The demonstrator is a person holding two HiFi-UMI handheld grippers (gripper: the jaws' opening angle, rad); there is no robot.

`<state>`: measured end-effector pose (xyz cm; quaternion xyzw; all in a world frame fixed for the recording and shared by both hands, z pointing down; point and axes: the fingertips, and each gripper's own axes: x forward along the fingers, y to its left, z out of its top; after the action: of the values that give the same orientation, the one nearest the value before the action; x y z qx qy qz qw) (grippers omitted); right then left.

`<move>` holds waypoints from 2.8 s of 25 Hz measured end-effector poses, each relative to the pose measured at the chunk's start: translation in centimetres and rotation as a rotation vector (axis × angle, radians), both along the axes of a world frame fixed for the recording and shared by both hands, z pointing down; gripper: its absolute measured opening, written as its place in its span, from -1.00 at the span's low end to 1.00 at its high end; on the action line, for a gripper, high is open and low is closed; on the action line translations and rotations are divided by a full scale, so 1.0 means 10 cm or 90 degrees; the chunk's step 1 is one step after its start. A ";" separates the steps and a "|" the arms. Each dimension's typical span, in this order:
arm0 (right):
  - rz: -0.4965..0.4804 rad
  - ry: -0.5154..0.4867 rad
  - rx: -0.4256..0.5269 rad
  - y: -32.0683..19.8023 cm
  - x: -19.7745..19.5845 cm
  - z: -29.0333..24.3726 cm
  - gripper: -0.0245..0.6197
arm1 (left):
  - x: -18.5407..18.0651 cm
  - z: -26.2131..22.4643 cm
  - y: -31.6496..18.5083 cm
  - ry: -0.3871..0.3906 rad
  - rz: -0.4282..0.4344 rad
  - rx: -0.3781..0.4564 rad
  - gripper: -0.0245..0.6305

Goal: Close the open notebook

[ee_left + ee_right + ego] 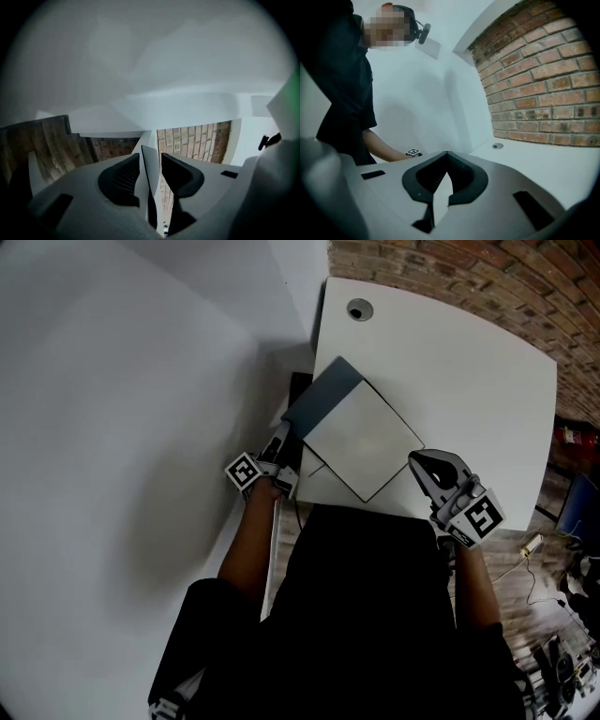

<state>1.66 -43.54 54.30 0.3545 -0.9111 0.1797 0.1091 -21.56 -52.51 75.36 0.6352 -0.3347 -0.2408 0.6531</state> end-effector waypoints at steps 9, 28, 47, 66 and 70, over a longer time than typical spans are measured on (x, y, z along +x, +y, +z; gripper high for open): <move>0.014 -0.005 -0.001 0.00 0.00 0.05 -0.90 | 0.01 -0.06 -0.09 0.034 -0.020 -0.004 -0.85; 0.050 -0.030 0.063 0.13 0.29 -0.19 -0.90 | 0.32 -1.17 0.22 -0.110 0.137 0.231 -0.85; 0.170 -0.073 0.102 0.46 0.98 -0.32 -0.90 | 1.18 -1.59 1.15 -0.298 0.432 0.466 -0.85; 0.208 -0.068 0.098 1.11 1.51 -0.24 -0.90 | 1.77 -0.78 1.99 -0.572 0.748 0.575 -0.85; 0.222 -0.069 0.098 1.24 1.65 -0.22 -0.90 | 1.80 -0.56 2.12 -0.638 0.820 0.588 -0.84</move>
<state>18.12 -31.12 52.12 0.5043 -0.8513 0.1447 -0.0002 -3.55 -31.28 69.80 0.9243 -0.0320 0.3597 0.1237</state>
